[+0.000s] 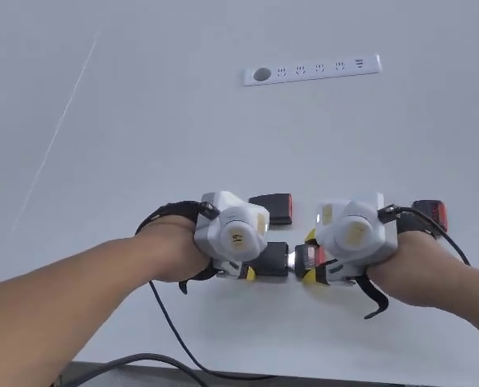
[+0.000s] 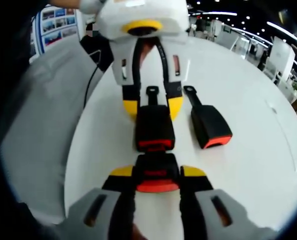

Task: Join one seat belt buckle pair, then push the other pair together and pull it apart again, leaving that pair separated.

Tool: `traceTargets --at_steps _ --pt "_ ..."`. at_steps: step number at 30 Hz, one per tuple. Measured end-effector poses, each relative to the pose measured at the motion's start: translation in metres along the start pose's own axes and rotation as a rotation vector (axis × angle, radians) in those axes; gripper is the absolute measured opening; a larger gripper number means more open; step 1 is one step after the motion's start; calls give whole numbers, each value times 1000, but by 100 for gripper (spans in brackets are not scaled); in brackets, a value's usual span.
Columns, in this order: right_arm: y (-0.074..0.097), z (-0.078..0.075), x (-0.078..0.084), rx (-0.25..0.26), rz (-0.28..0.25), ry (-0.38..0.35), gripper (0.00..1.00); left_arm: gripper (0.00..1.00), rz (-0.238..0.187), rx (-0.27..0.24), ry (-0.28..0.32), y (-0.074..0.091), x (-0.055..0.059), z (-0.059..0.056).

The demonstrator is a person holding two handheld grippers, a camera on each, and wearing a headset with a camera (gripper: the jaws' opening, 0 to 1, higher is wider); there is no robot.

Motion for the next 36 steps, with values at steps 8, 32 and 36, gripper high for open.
traceTargets --at_steps 8,32,36 --pt "1 0 -1 0 21 5 31 30 6 2 9 -3 -2 0" --pt "6 -1 3 11 31 -7 32 30 -27 1 21 1 -1 3" --pt "6 -2 4 13 21 -18 32 30 -19 -9 16 3 -2 4"
Point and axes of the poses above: the centre of the closed fingertips' face, and the gripper's own axes: y roughly backward along the fingers, z roughly to its left, x roughly out of its underside, the point moved 3 cm from there along y, roughly backward along the fingers, and after that the axes turned 2 degrees about -x, right-handed, at the moved point
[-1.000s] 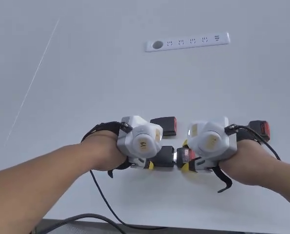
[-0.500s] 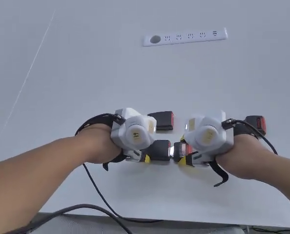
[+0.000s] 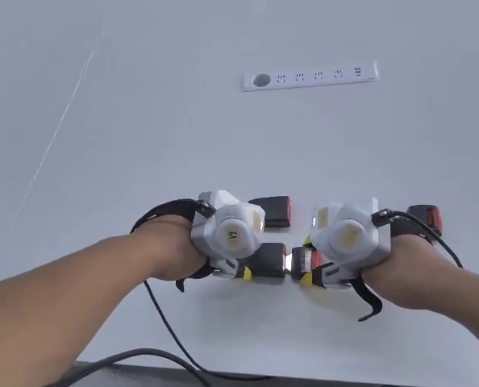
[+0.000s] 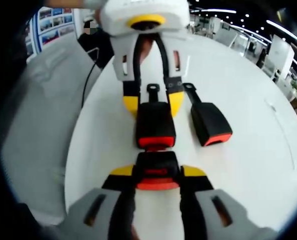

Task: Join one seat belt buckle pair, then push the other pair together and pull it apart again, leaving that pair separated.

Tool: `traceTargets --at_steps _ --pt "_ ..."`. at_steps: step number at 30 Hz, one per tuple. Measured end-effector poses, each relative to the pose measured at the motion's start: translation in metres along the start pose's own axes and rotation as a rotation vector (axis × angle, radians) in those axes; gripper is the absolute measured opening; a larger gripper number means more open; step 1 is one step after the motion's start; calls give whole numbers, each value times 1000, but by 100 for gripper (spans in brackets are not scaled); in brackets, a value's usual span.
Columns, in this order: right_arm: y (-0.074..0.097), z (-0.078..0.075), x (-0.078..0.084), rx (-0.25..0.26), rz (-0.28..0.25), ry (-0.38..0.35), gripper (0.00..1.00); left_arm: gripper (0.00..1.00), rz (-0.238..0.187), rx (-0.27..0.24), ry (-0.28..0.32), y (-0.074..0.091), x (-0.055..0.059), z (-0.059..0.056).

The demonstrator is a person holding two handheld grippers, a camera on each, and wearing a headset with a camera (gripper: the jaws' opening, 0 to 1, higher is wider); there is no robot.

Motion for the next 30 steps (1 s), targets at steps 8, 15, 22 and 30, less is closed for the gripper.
traceTargets --at_steps 8,15,22,30 --pt "-1 2 0 -8 4 3 33 30 4 -7 10 0 2 0" --pt "-3 3 -1 -1 12 -19 34 31 19 9 20 0 2 0" --pt "-4 4 -1 4 18 -24 35 32 37 16 25 0 1 -2" --pt "-3 5 -2 14 13 -12 35 35 55 24 40 -2 3 -4"
Point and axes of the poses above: the centre of the closed fingertips' face, and the gripper's own axes: y roughly backward along the fingers, z roughly to its left, x roughly out of its underside, the point moved 3 cm from there along y, roughly backward along the fingers, and after that the axes turned 2 degrees about -x, right-handed, at the moved point
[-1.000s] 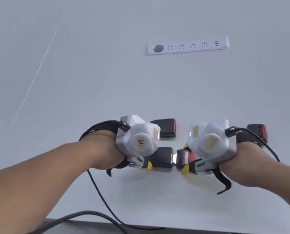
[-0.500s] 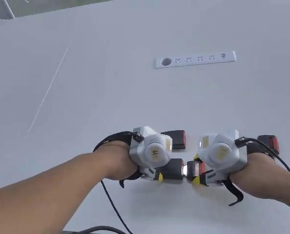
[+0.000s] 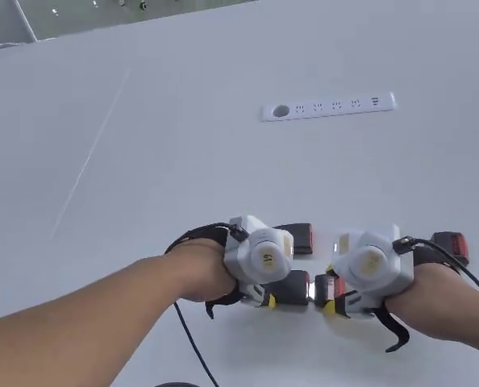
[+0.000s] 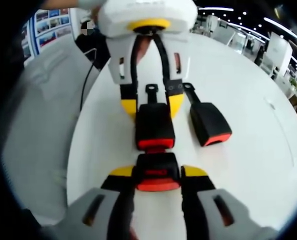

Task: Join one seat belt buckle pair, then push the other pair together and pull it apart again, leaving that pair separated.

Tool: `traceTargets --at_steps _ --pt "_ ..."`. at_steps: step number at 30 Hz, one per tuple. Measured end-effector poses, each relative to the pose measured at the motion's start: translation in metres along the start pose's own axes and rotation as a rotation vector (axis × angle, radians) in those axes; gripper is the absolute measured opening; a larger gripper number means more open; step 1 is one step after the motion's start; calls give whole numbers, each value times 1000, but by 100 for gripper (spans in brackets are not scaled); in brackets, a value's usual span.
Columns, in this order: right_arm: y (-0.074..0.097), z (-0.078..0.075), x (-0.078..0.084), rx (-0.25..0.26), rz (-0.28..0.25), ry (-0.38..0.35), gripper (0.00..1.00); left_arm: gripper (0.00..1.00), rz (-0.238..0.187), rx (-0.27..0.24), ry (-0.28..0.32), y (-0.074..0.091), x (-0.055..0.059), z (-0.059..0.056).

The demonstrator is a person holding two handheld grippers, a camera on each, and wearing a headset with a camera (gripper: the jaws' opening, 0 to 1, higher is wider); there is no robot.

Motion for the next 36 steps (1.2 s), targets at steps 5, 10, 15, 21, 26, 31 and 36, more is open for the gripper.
traceTargets --at_steps 5,10,15,21,26,31,36 --pt "7 4 -4 -1 -19 -4 36 37 -13 -10 9 9 -6 -3" --pt "21 6 -6 18 -21 -1 36 36 -27 -25 -20 23 -14 -3" --pt "35 -1 -8 37 -35 -9 36 36 -59 -51 -14 33 -26 5" --pt "50 -13 -9 64 -47 -1 35 36 -76 -91 -23 38 -33 22" --pt "62 -26 1 90 -43 -11 35 36 -85 -114 -19 37 -35 37" --pt "75 -39 17 115 -36 -35 35 37 -88 -121 -25 35 -39 50" --pt "87 -52 40 139 -10 -55 35 38 -92 -131 -33 30 -41 65"
Point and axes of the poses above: the centre of the closed fingertips' face, and the gripper's own axes: y roughly backward along the fingers, z roughly to its left, x roughly out of its underside, the point moved 3 cm from there along y, roughly backward along the fingers, and after that the axes turned 2 degrees about -x, right-handed, at the moved point
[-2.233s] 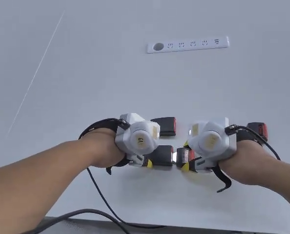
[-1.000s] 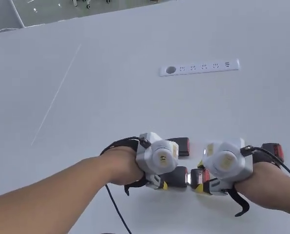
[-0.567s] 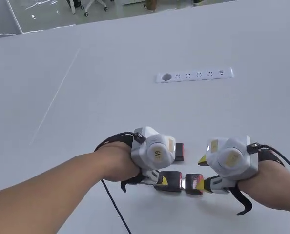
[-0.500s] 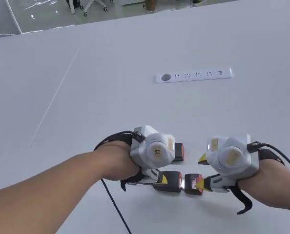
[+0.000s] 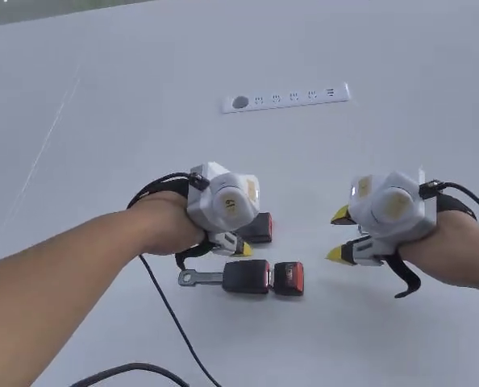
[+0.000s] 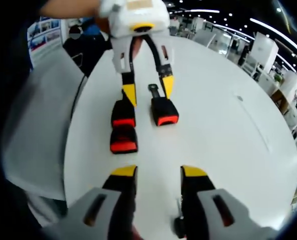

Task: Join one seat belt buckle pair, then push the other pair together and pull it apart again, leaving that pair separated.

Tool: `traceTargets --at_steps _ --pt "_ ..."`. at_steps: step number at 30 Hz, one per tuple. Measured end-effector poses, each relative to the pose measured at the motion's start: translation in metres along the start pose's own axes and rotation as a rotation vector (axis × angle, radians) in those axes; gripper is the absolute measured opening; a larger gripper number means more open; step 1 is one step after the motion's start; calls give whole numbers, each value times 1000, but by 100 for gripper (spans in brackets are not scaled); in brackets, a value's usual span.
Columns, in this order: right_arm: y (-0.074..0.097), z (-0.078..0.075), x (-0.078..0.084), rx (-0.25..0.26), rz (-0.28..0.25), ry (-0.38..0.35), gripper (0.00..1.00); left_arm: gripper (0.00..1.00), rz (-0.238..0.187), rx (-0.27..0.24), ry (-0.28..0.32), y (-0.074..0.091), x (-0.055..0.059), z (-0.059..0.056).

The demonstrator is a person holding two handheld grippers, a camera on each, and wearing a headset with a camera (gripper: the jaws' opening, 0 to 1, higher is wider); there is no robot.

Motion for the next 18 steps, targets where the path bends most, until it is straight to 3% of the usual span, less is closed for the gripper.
traceTargets --at_steps 8,18 --pt "18 -20 26 -3 18 -23 36 38 12 22 11 -5 9 13" --pt "38 -40 67 11 116 -3 36 40 39 33 -12 -15 18 20"
Point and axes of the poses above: the centre of the closed fingertips' face, and the gripper's own axes: y roughly backward along the fingers, z roughly to its left, x roughly out of its underside, the point moved 3 cm from there along y, roughly backward along the fingers, and after that the axes turned 2 degrees about -x, right-handed, at the moved point
